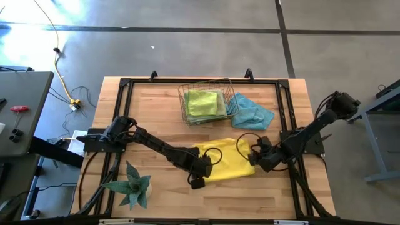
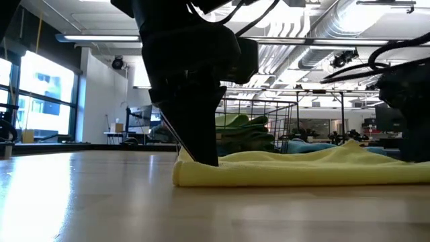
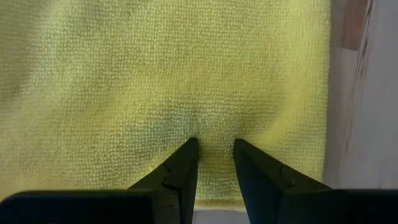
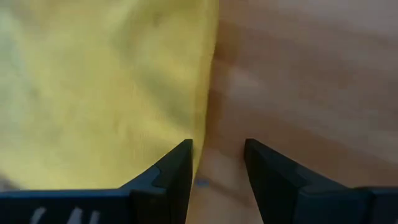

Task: Fold microfiber towels
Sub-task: Fold the yellow towel

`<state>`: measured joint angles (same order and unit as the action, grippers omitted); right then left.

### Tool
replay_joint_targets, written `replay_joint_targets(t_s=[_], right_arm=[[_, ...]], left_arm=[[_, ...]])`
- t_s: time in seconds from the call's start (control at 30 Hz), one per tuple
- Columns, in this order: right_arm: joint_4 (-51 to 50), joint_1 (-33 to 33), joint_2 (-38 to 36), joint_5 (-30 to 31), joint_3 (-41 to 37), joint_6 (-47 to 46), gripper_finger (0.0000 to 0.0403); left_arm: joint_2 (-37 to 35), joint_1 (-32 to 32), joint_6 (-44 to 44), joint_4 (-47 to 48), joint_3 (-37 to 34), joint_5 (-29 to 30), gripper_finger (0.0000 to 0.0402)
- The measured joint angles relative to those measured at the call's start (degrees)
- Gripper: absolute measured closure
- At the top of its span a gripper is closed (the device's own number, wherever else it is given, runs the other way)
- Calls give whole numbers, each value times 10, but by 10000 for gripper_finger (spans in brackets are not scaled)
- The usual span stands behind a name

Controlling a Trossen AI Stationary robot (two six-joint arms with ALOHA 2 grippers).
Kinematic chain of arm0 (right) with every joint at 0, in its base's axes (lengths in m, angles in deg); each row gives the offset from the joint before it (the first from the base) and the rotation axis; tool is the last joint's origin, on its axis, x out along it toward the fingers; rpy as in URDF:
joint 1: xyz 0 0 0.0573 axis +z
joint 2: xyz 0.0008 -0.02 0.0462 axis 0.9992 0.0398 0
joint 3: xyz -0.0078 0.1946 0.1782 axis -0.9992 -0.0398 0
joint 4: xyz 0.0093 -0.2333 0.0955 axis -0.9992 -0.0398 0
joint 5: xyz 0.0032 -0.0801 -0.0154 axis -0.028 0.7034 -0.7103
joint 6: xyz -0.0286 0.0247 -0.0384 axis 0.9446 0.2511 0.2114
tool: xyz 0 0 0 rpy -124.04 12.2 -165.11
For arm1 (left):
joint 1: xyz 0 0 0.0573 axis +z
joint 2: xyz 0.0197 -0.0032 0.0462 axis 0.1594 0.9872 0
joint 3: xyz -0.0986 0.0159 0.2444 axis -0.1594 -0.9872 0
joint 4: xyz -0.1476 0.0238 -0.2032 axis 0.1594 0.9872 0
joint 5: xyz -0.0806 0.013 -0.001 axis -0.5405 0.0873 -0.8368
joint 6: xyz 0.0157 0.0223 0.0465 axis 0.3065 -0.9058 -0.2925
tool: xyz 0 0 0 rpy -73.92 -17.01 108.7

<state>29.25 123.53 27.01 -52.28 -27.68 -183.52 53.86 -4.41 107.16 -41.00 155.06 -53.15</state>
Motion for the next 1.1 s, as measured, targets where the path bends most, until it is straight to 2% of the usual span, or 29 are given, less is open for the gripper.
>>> replay_joint_targets(t_s=[0.1,0.33,0.6,0.73,0.9,1.1], right_arm=[[2,-8,5,17,0,-23,260],[117,-38,48,10,1,28,260],[127,-44,76,7,4,25,264],[137,-45,78,8,2,24,299],[138,-45,79,10,2,25,389],[135,-45,78,2,2,24,393]], left_arm=[[0,0,9,-2,0,0,305],[0,0,16,-15,-1,1,305],[1,0,43,-22,-1,3,305],[1,0,48,-25,-1,4,305],[1,0,65,-26,-1,6,305],[-2,0,84,-30,-1,9,305]])
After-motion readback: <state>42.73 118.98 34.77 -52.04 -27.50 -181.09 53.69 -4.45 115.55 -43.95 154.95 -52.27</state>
